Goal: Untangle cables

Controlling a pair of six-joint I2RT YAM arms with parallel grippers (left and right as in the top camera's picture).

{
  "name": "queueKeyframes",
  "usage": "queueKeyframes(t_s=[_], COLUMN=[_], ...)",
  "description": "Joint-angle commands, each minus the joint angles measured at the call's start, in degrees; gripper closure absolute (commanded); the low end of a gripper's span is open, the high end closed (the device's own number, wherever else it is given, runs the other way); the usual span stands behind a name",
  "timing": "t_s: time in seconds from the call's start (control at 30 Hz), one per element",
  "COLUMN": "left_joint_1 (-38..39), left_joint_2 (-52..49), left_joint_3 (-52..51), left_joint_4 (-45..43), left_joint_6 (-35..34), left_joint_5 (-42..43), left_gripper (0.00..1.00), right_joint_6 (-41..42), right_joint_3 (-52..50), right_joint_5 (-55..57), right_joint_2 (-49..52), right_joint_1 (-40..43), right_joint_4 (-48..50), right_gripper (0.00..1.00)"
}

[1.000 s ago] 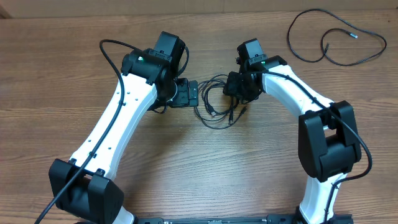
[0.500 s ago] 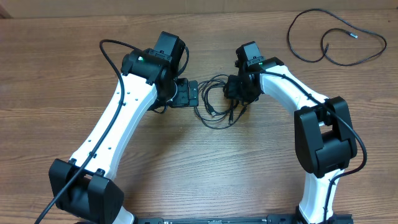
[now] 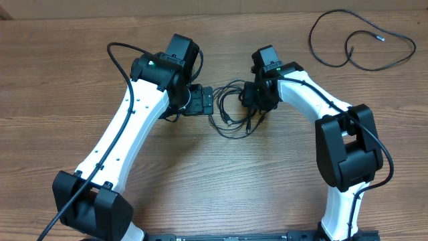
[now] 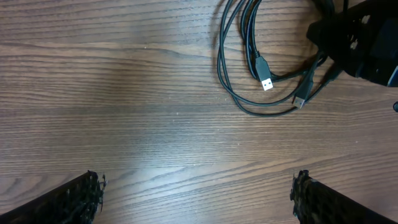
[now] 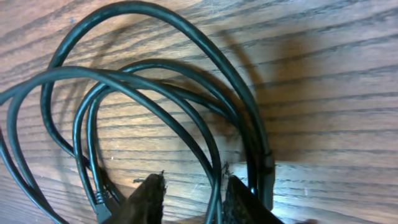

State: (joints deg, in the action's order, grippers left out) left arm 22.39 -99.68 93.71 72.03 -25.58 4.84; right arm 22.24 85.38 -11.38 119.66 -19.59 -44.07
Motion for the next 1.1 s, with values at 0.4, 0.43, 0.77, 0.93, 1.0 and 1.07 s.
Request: queueKeyframes(t_s=[0.4, 0.43, 0.77, 0.93, 1.0, 1.07], left_joint_1=[0.13, 0.13, 0.13, 0.13, 0.13, 0.13], left_joint_2=[-0.42, -0.42, -0.42, -0.42, -0.42, -0.42], left_joint_3=[0.02, 0.02, 0.02, 0.02, 0.02, 0.02], left_joint_4=[0.15, 0.17, 0.17, 0.17, 0.11, -0.11], left_joint_6=[-0.83, -0.83, -0.83, -0.83, -0.83, -0.83], left_joint_5=[-0.74, -0.74, -0.74, -0.74, -0.74, -0.76], left_gripper=[0.0, 0.0, 0.0, 0.0, 0.0, 0.01], right_joint_6=[-0.13, -0.15, -0.22, -1.38, -1.36, -1.55], right_joint_3=[-0.04, 0.5, 8.13, 8.13, 8.13, 8.13], right_joint_5=[-1.25, -2.6, -5.81, -5.01, -5.25, -5.25], right_joint_2=[-0.07, -0.24, -8.87, -15.65, -17.55, -18.14], right_joint_1=[-0.26, -0.15, 0.22, 0.22, 0.22, 0.09], right_joint_4=[0.24, 0.04, -6.73, -7.26, -7.91, -8.7], right_gripper=[0.96, 0.96, 0.96, 0.96, 0.96, 0.96])
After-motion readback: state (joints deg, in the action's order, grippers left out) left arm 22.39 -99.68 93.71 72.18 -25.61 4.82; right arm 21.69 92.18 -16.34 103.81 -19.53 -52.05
